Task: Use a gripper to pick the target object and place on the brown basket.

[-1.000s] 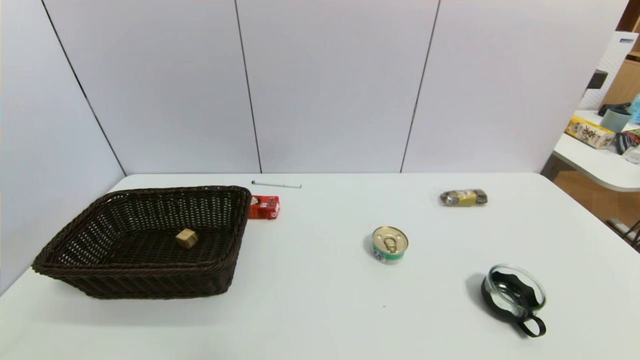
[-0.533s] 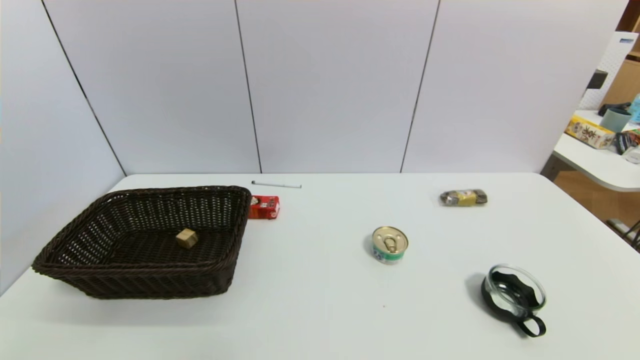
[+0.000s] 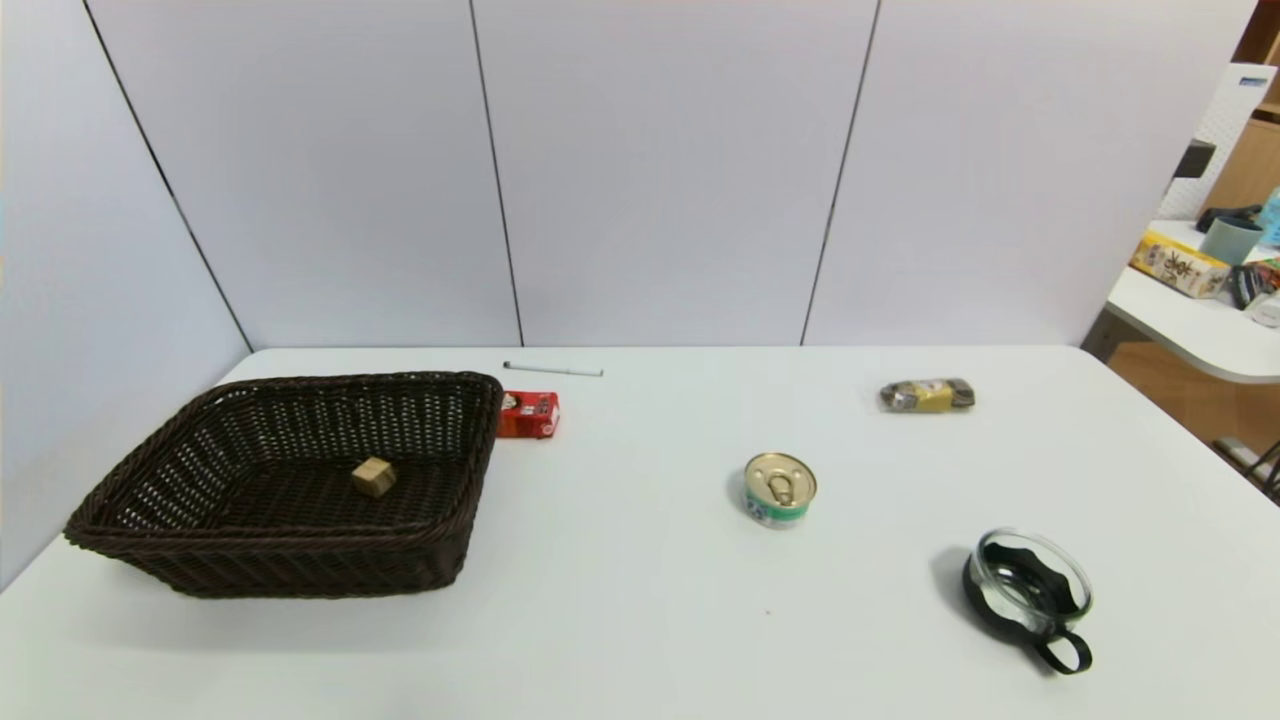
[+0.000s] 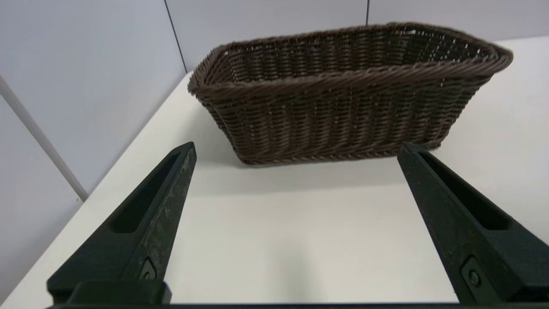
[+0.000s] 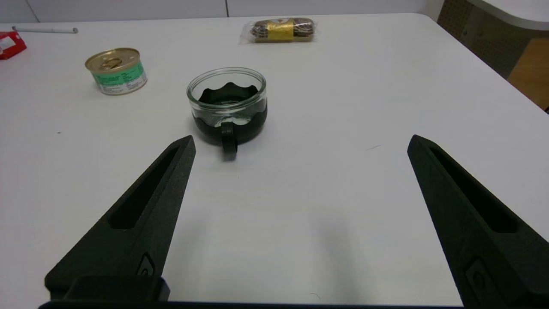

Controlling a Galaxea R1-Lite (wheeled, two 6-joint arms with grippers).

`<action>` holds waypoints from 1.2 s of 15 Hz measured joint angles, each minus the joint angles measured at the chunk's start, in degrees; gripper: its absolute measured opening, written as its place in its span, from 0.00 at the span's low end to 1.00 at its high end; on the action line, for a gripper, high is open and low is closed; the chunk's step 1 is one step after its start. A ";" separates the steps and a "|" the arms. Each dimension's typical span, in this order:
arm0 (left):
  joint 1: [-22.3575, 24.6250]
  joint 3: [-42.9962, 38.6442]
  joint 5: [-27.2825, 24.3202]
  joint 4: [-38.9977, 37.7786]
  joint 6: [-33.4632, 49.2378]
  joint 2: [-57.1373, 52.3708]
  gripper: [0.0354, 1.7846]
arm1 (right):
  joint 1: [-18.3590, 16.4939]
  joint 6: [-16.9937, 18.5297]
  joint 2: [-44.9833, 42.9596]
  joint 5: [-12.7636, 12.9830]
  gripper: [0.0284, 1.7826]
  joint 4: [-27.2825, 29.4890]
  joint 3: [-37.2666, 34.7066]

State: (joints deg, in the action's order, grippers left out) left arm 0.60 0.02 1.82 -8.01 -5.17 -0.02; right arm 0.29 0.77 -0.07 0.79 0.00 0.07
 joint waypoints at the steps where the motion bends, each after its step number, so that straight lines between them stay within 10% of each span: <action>1: 0.00 0.00 0.00 1.57 -0.01 0.00 0.94 | 0.01 0.02 0.00 0.00 0.96 0.00 0.00; 18: 0.00 -0.02 -1.41 7.88 6.73 0.02 0.94 | 0.01 0.02 0.00 -0.02 0.96 0.00 0.00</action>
State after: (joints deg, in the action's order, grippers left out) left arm 0.60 0.00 0.40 -0.13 1.56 0.00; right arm 0.30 0.79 -0.07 0.77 0.00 0.07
